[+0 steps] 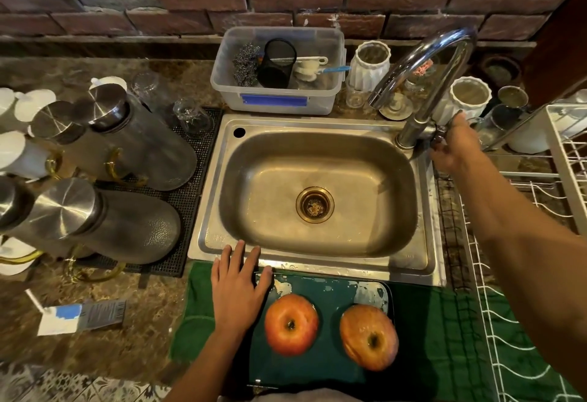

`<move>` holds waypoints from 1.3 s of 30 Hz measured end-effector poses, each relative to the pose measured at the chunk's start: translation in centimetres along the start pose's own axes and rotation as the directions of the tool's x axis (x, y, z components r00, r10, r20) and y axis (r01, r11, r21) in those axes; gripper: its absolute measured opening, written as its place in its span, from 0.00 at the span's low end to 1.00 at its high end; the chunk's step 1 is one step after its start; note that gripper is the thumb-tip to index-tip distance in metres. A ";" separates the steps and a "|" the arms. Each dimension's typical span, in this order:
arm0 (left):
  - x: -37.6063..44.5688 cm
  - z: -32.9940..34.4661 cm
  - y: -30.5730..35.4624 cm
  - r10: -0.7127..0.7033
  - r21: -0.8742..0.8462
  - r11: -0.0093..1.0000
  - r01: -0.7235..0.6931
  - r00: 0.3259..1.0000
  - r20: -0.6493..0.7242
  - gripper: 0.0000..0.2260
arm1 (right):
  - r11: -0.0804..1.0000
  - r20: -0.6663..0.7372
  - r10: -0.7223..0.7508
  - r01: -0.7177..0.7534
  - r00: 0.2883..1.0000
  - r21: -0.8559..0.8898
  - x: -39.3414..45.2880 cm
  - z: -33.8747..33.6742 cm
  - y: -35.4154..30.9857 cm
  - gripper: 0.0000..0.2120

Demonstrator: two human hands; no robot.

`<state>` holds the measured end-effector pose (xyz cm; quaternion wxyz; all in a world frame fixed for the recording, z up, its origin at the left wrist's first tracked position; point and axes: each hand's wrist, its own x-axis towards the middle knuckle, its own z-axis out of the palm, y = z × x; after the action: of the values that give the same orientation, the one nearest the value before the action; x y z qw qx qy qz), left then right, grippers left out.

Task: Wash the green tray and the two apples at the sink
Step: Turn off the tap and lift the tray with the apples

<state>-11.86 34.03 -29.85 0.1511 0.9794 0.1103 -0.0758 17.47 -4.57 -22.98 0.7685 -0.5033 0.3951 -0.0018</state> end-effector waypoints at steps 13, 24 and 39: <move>-0.6 -2.6 1.0 -0.140 -0.392 0.907 0.150 0.989 0.055 0.25 | 0.985 0.230 0.069 -0.030 0.971 -0.168 -15.2 -7.9 7.5 0.08; -4.9 -4.8 1.6 -0.334 -0.665 0.594 0.454 0.890 0.309 0.30 | 0.876 0.246 0.183 -0.044 0.952 -0.481 -26.3 -16.0 15.0 0.33; -5.7 -6.4 0.8 -0.112 -0.568 0.642 0.516 0.795 0.596 0.49 | 0.822 0.304 0.333 -0.117 0.893 -0.557 -29.4 -16.2 17.2 0.50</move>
<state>-16.46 34.20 -22.61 0.5210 0.7511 0.2622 -0.3093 -19.46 3.18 -21.46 0.6589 -0.6323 0.2777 0.2982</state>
